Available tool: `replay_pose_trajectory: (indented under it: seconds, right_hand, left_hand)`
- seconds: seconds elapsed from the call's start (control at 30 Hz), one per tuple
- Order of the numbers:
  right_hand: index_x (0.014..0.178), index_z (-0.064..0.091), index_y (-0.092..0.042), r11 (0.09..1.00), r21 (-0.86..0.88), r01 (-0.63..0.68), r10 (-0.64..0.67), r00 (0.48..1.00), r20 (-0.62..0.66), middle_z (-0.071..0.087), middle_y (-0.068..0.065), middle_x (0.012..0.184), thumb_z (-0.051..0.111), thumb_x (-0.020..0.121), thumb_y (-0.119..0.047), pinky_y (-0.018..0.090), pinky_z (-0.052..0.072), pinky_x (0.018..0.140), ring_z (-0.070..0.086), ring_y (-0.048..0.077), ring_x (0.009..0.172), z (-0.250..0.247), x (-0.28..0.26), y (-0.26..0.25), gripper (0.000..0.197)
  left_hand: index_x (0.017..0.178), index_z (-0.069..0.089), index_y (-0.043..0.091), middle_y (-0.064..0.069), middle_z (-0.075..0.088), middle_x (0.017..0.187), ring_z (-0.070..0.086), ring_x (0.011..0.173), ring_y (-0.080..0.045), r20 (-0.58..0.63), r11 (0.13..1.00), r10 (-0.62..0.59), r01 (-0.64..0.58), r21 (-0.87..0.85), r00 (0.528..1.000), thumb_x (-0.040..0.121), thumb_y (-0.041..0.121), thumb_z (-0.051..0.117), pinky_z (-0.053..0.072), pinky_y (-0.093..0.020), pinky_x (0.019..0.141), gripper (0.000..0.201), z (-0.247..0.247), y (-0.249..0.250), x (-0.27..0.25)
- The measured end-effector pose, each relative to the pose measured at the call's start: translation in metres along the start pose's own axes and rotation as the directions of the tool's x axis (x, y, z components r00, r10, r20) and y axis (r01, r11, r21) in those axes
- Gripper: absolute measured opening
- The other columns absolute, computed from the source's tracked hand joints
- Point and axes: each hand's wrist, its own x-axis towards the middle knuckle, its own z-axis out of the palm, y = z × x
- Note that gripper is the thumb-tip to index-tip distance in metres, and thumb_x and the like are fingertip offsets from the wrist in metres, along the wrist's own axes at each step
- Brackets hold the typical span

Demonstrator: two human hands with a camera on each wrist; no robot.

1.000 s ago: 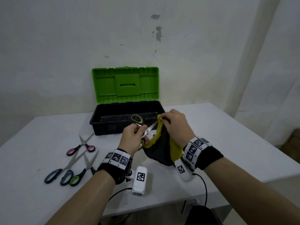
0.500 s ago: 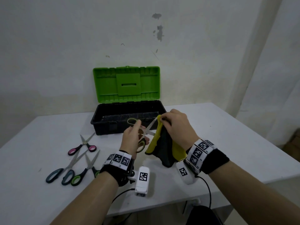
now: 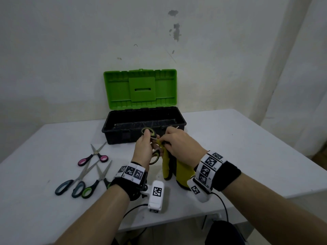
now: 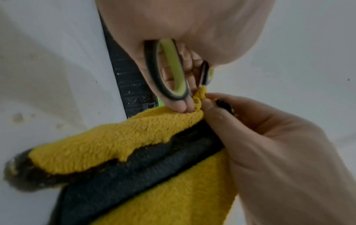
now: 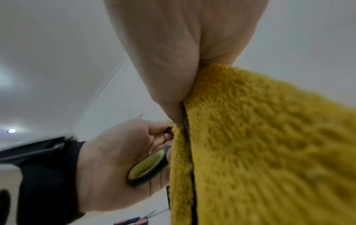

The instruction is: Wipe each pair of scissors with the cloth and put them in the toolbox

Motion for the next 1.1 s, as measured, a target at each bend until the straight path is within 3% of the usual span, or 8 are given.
replay_pose_trajectory:
  seconds: [0.17, 0.33, 0.5, 0.67, 0.73, 0.9, 1.0, 1.1]
  right_hand:
    - [0.111, 0.066, -0.014, 0.998, -0.038, 0.049, -0.050, 0.999, -0.005, 0.046, 0.003, 0.100, 0.047, 0.097, -0.014, 0.033, 0.045, 0.070, 0.050, 0.020, 0.079, 0.000, 0.004, -0.012, 0.023]
    - [0.110, 0.067, -0.013, 0.999, -0.041, -0.010, 0.011, 1.000, 0.013, 0.047, 0.003, 0.098, 0.047, 0.097, -0.017, 0.041, 0.051, 0.075, 0.057, 0.026, 0.083, -0.001, 0.004, -0.004, 0.024]
    - [0.109, 0.066, -0.012, 0.998, -0.039, 0.045, -0.045, 0.999, 0.017, 0.047, 0.004, 0.099, 0.047, 0.097, -0.014, 0.039, 0.049, 0.076, 0.054, 0.023, 0.083, 0.002, 0.002, -0.009, 0.022]
    - [0.114, 0.068, -0.013, 0.997, 0.060, -0.048, 0.053, 0.995, -0.081, 0.055, 0.004, 0.107, 0.052, 0.097, -0.018, 0.037, 0.050, 0.085, 0.057, 0.022, 0.095, -0.006, -0.002, 0.010, 0.024]
    - [0.114, 0.068, -0.013, 0.996, 0.082, -0.036, 0.044, 0.994, -0.103, 0.055, 0.004, 0.105, 0.053, 0.097, -0.018, 0.036, 0.049, 0.084, 0.056, 0.022, 0.094, -0.003, -0.004, 0.008, 0.024]
    - [0.110, 0.069, -0.015, 0.995, 0.093, 0.026, -0.027, 0.999, 0.019, 0.054, 0.000, 0.099, 0.052, 0.096, -0.018, 0.040, 0.049, 0.081, 0.053, 0.018, 0.089, 0.003, -0.007, 0.004, 0.022]
    - [0.109, 0.069, -0.014, 0.992, 0.084, 0.099, -0.106, 0.991, 0.078, 0.052, 0.000, 0.099, 0.052, 0.096, -0.016, 0.039, 0.047, 0.081, 0.054, 0.020, 0.090, 0.002, -0.006, -0.001, 0.022]
    - [0.112, 0.066, -0.012, 0.995, 0.004, 0.105, -0.104, 0.980, 0.167, 0.050, 0.005, 0.107, 0.049, 0.096, -0.015, 0.043, 0.047, 0.082, 0.055, 0.025, 0.091, 0.002, -0.005, -0.004, 0.023]
  left_hand:
    - [0.108, 0.065, 0.009, -0.017, 0.071, 0.098, 0.070, 0.089, -0.032, 0.040, 1.000, -0.022, 0.022, 0.000, 0.999, 0.106, 0.044, 0.032, 0.059, -0.041, 0.067, 0.048, 0.003, -0.004, 0.002]
    - [0.097, 0.064, 0.007, -0.014, 0.065, 0.080, 0.062, 0.063, -0.025, 0.007, 1.000, -0.009, 0.009, 0.011, 1.000, 0.107, 0.042, 0.031, 0.052, -0.035, 0.054, 0.049, -0.002, -0.002, 0.005]
    - [0.103, 0.065, 0.008, -0.019, 0.069, 0.091, 0.068, 0.080, -0.030, 0.036, 0.999, 0.006, -0.008, 0.053, 0.999, 0.106, 0.043, 0.031, 0.054, -0.034, 0.058, 0.048, 0.003, -0.007, 0.006]
    - [0.096, 0.061, 0.001, -0.007, 0.051, 0.062, 0.053, 0.052, -0.025, -0.025, 1.000, 0.011, -0.011, -0.003, 1.000, 0.108, 0.040, 0.030, 0.049, -0.030, 0.046, 0.051, -0.002, -0.003, 0.008]
    - [0.094, 0.061, 0.003, -0.004, 0.049, 0.061, 0.052, 0.053, -0.024, -0.023, 1.000, 0.010, -0.010, -0.005, 1.000, 0.107, 0.041, 0.031, 0.049, -0.030, 0.047, 0.051, 0.000, -0.004, 0.008]
    - [0.091, 0.063, 0.006, -0.007, 0.055, 0.067, 0.054, 0.064, -0.023, -0.015, 0.996, 0.031, -0.030, 0.083, 0.999, 0.107, 0.042, 0.030, 0.050, -0.031, 0.050, 0.052, 0.002, -0.005, 0.007]
    - [0.086, 0.061, 0.010, -0.004, 0.060, 0.068, 0.058, 0.066, -0.020, -0.012, 0.993, 0.016, -0.014, 0.117, 1.000, 0.107, 0.042, 0.031, 0.051, -0.031, 0.060, 0.049, 0.002, -0.004, 0.007]
    - [0.085, 0.062, 0.012, -0.008, 0.063, 0.076, 0.060, 0.074, -0.024, 0.000, 0.987, 0.036, -0.036, 0.157, 0.999, 0.107, 0.041, 0.032, 0.051, -0.040, 0.072, 0.047, 0.004, -0.005, 0.007]
